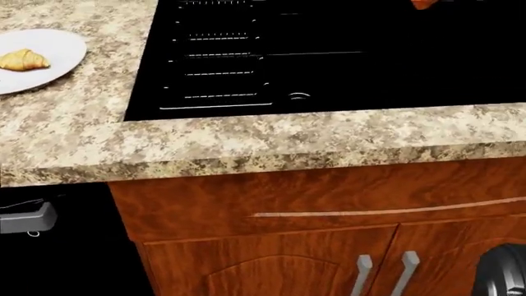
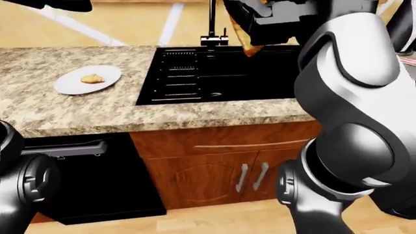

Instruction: Place the pastries on the plates.

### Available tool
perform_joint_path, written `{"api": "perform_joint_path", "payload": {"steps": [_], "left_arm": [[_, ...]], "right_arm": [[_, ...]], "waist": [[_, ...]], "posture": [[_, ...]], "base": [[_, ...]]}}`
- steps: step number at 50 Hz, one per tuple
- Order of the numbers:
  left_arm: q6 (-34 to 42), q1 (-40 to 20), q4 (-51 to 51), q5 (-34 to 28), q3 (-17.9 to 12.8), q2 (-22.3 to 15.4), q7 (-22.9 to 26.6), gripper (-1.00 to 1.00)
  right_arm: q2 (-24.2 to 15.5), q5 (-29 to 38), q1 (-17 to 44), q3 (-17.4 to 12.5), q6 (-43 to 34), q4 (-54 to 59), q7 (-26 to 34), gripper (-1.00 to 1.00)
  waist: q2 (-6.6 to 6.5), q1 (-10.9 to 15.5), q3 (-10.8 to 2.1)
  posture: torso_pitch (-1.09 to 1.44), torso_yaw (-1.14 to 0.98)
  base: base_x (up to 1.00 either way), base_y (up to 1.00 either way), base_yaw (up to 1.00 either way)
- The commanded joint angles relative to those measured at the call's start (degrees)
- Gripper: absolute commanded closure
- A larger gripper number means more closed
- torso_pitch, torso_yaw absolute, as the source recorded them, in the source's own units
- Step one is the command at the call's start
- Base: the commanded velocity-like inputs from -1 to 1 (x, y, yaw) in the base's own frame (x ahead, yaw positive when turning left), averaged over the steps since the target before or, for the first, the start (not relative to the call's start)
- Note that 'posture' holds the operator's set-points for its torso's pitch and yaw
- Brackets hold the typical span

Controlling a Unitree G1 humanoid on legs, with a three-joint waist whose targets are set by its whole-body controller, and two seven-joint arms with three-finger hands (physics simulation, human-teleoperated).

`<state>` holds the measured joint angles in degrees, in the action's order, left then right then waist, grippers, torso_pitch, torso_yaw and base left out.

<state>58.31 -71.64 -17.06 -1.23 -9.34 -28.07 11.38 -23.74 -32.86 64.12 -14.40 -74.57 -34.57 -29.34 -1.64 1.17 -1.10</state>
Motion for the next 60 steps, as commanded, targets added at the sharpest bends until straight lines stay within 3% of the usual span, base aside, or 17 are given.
{"api": "perform_joint_path", "payload": {"steps": [1, 4, 5, 6, 11, 15, 16, 19, 20, 26, 31, 33, 38, 52, 55, 56, 60], "left_arm": [[-1.8, -2.4, -1.6, 0.0, -0.6, -0.6, 0.1, -1.0], [-1.7, -2.6, -1.6, -0.1, -0.7, -1.1, 0.2, -1.0], [-1.7, -2.6, -1.6, 0.0, -0.8, -1.1, 0.2, -1.0], [-1.7, -2.6, -1.6, 0.0, -0.7, -1.3, 0.2, -1.0], [-1.1, -2.4, -2.3, 0.2, -0.9, -1.6, 0.2, -1.0], [-1.2, -2.2, -2.3, 0.2, -1.0, -1.7, 0.1, -1.0], [-1.1, -2.2, -2.4, 0.2, -1.0, -1.7, 0.0, -1.0], [-1.1, -1.7, -2.8, 0.2, -0.9, -1.7, 0.0, -1.0], [-1.1, -1.7, -2.8, 0.2, -1.0, -1.7, 0.0, -1.0], [-1.3, -0.8, -3.1, 0.0, -1.1, -2.0, -0.1, -1.0], [-1.2, -0.8, -3.2, -0.1, -1.2, -2.2, 0.0, -1.0], [-1.0, -0.6, -3.5, -0.1, -1.3, -2.3, 0.1, -1.0], [-1.0, -0.9, -3.3, 0.0, -1.4, -2.7, 0.1, -1.0], [-1.4, -1.3, -2.6, 0.1, -1.6, -3.2, 0.1, -1.0], [-1.2, -1.2, -2.8, 0.2, -1.7, -3.1, 0.0, -1.0], [-1.2, -1.1, -3.0, 0.2, -1.6, -3.2, 0.0, -1.0], [-1.1, -0.5, -3.4, 0.2, -1.6, -3.1, -0.1, -1.0]], "right_arm": [[-1.2, 0.3, 2.3, -1.1, 1.7, -0.4, -0.8, 1.0], [-1.5, 0.7, 2.8, 0.1, 2.9, 0.9, -1.0, 1.0], [-1.2, 0.7, 3.0, 0.0, 3.2, 1.2, -1.2, 1.0], [-1.9, 0.8, 3.0, 0.3, 2.8, 0.9, -1.0, 1.0], [-2.3, 2.0, 3.1, 1.7, 3.3, 1.4, 0.0, 1.0], [-0.3, 2.2, 2.8, 0.7, 4.5, 2.4, -0.8, 1.0], [-0.5, 2.3, 2.7, 0.9, 4.5, 2.3, -0.8, 1.0], [-0.4, 1.7, 2.5, 0.3, 3.7, 1.3, -1.0, 1.0], [-0.4, 1.6, 2.4, 0.2, 3.5, 1.1, -1.1, 1.0], [-0.6, 1.4, 2.2, 0.4, 3.7, 1.1, -1.3, 1.0], [-1.1, 1.0, 2.5, 0.1, 2.6, 0.6, -1.3, 1.0], [-1.1, 1.1, 2.7, 0.3, 2.7, 0.8, -1.4, 1.0], [-1.5, 1.3, 3.2, 0.5, 2.4, 1.1, -1.2, 1.0], [-1.5, 2.3, 4.5, 1.1, 2.6, 2.4, -0.6, 1.0], [-1.0, 2.7, 4.3, 1.0, 2.7, 2.5, -0.5, 1.0], [-1.0, 2.8, 4.3, 1.2, 2.7, 2.4, -0.4, 1.0], [-0.6, 3.0, 3.9, 0.9, 2.7, 2.0, -0.4, 1.0]], "waist": [[-0.29, -0.1, -1.07], [3.17, -0.4, -0.42], [8.43, -1.6, -0.03], [6.98, -0.6, 1.53], [4.98, -0.4, 1.3], [5.08, -0.3, 1.33], [2.05, -0.8, 1.76], [-2.44, -1.9, 2.24], [-2.62, -2.0, 0.67], [-1.16, -0.8, -0.76], [2.69, -0.4, -0.11], [8.41, -0.6, -1.55], [4.89, -0.7, -1.39], [2.81, -0.6, -1.19], [0.83, -0.8, -1.63], [2.16, -0.9, -1.29], [-0.71, -1.9, -2.56]], "posture": [[-0.14, 0.0], [-0.14, 0.0], [-0.14, 0.0], [-0.14, 0.0], [-0.14, 0.0], [-0.14, 0.0], [-0.14, 0.0], [-0.14, 0.0], [-0.14, 0.0], [-0.14, 0.0], [-0.14, 0.0], [-0.14, 0.0], [-0.14, 0.0], [-0.14, 0.0], [-0.14, 0.0], [-0.14, 0.0], [-0.14, 0.0]], "base": [[0.19, -0.59, 0.0], [0.08, -0.38, 0.0], [0.0, 0.0, 0.0], [0.0, 0.0, 0.0], [0.0, 0.0, 0.0], [0.0, -0.21, 0.0], [0.0, -0.86, 0.0], [0.0, -0.86, 0.0], [0.0, -0.86, 0.0], [0.0, -0.86, 0.0], [0.0, -0.84, 0.0], [0.0, -0.76, 0.0], [-0.02, -0.56, 0.0], [-0.07, -0.43, 0.0], [-0.17, -0.39, 0.0], [-0.34, -0.4, 0.0], [-0.35, -0.4, 0.0]]}}
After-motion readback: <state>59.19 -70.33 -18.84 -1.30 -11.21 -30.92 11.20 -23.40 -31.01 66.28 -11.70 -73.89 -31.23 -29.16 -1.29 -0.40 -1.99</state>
